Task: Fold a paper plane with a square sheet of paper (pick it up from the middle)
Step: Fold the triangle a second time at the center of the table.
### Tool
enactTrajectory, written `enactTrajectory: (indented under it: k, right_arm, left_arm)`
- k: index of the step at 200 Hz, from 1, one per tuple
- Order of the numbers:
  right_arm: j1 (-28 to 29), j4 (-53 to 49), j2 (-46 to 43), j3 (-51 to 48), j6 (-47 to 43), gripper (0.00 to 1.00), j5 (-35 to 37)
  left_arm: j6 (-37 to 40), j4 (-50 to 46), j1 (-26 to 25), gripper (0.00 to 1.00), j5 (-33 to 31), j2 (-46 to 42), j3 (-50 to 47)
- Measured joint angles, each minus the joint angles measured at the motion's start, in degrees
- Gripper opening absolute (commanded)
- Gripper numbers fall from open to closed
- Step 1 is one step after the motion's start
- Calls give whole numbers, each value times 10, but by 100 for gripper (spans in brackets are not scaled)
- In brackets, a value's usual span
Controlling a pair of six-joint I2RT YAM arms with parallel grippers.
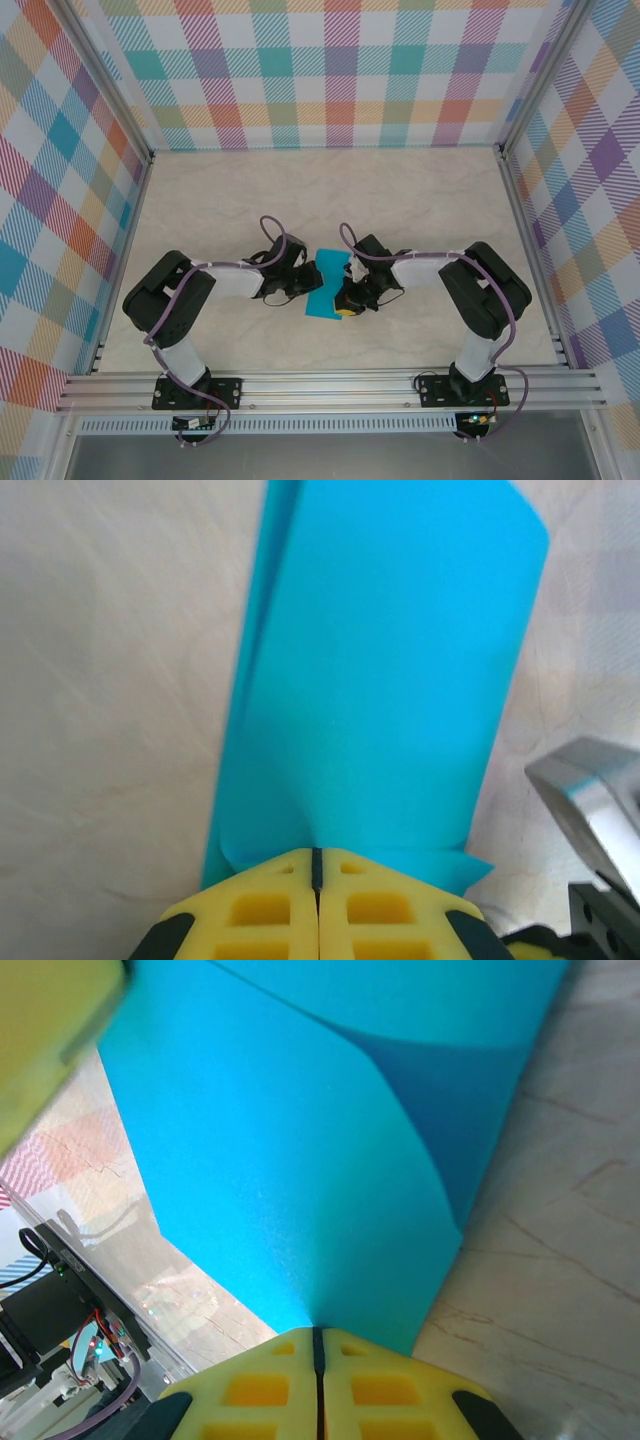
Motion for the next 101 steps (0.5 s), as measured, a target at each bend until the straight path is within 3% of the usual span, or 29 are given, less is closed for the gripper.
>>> enactTrajectory:
  k: [35, 101]
  right_arm:
    - [-2, 2, 2, 0, 0, 7, -7]
    - [-2, 2, 3, 1, 1, 8, -8]
  left_arm:
    - [1, 2, 32, 6, -2, 0, 0]
    - [28, -47, 47, 10, -10, -5, 23]
